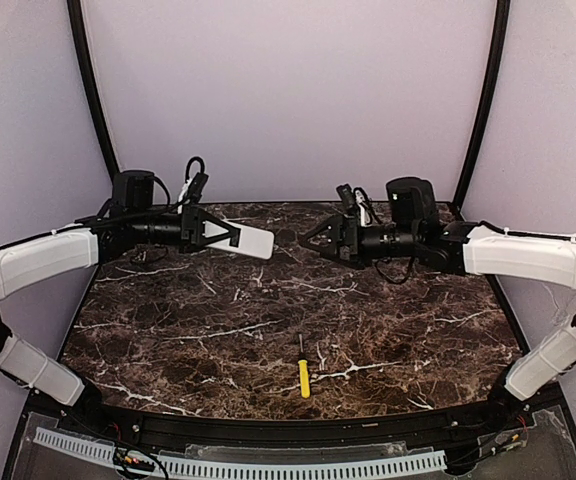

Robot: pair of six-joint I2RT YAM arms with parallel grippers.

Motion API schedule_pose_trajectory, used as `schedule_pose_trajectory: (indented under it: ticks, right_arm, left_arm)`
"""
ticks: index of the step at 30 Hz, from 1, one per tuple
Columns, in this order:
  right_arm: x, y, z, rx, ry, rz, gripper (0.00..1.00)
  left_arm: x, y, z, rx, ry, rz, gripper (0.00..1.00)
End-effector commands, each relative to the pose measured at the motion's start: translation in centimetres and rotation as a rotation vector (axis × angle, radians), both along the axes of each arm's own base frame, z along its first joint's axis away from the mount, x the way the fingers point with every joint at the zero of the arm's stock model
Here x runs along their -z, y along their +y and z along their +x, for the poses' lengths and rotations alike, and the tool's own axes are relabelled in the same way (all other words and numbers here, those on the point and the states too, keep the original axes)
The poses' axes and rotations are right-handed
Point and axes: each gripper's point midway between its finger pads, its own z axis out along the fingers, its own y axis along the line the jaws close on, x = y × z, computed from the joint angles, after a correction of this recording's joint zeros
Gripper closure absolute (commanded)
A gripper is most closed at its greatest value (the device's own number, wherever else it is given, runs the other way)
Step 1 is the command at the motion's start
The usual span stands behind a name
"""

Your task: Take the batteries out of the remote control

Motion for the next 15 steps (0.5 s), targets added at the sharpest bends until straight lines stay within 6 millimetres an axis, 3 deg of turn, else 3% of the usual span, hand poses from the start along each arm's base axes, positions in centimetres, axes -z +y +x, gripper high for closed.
schedule_pose_trajectory:
  ticks: [1,6,15]
  right_arm:
    - [-2.8,3.0,-0.7,-0.095,-0.032,0.152,0.01]
    - [-3.4,5.3,-0.3,-0.144,-0.049,0.194,0.03]
    - [-4.8,7.2,-0.4,-0.223,-0.076,0.251,0.16]
  left_arm:
    - [-2.8,-0.4,-0.8,0.052,-0.048,-0.126,1.0]
    - [-3.1,-0.9,-1.3,0.078,-0.019,-0.162,1.0]
    - [-3.6,-2.0,-2.2,0.116,0.015,-0.207,1.0]
